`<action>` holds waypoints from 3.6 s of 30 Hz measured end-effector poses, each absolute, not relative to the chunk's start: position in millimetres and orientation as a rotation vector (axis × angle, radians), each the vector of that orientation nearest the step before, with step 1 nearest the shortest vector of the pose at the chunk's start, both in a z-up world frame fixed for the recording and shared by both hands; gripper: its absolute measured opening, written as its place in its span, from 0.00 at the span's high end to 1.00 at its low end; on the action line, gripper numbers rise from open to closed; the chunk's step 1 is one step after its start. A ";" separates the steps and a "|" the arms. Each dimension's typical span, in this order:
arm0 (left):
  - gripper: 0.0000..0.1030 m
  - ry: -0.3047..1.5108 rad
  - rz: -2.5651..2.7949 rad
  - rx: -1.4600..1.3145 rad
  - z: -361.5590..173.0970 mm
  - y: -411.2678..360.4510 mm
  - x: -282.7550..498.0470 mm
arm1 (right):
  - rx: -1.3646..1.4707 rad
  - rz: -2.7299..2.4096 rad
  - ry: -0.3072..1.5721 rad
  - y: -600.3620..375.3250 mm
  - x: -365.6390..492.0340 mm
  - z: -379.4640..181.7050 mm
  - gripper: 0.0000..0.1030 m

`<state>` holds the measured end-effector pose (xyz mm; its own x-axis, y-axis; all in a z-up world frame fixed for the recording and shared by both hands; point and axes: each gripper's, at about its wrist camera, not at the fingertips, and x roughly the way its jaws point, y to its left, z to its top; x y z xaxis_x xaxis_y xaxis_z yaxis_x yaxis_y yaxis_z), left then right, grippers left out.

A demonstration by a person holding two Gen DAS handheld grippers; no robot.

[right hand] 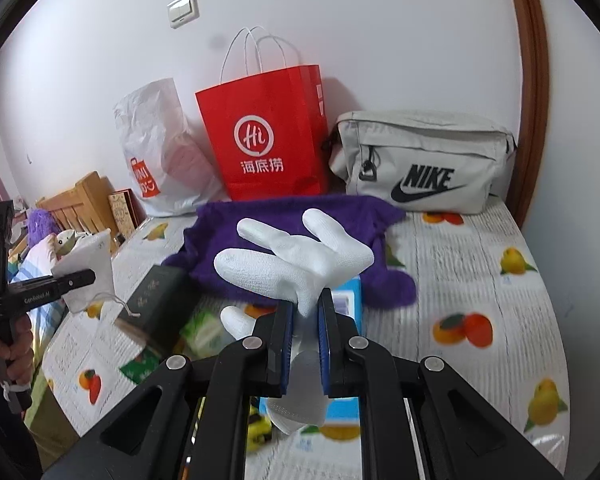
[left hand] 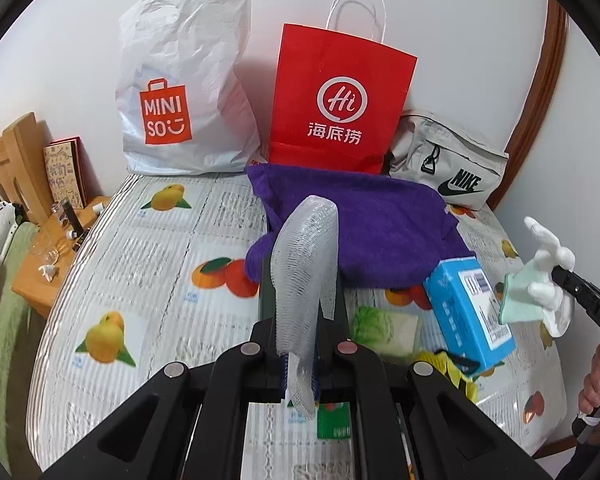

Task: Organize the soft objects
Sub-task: 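Carry the mesh bag and glove with both tools over the purple towel, then open both tools to drop the mesh bag and glove onto the towel, then grasp the yellow strapped pouch with the right tool and lift it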

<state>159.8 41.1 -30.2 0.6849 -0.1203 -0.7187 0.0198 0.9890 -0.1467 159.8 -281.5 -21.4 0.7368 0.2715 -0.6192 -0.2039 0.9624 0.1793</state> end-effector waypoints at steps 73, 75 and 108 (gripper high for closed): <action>0.42 1.021 -0.088 -0.096 -82.4 18.1 360.6 | 0.033 0.238 0.890 -245.3 353.6 -90.8 0.34; 0.42 1.012 -0.082 -0.093 -77.4 20.4 351.6 | 0.036 0.229 0.882 -245.7 346.0 -86.2 0.34; 0.42 0.934 -0.075 -0.148 -65.6 34.2 141.0 | 0.010 0.398 0.841 -214.3 118.4 -89.5 0.26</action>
<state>141.0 34.2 -65.6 0.5926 -0.1284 -0.7952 0.0004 0.9873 -0.1591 118.4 -214.3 -89.5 0.5977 0.3469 -0.7228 -0.3389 0.9264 0.1643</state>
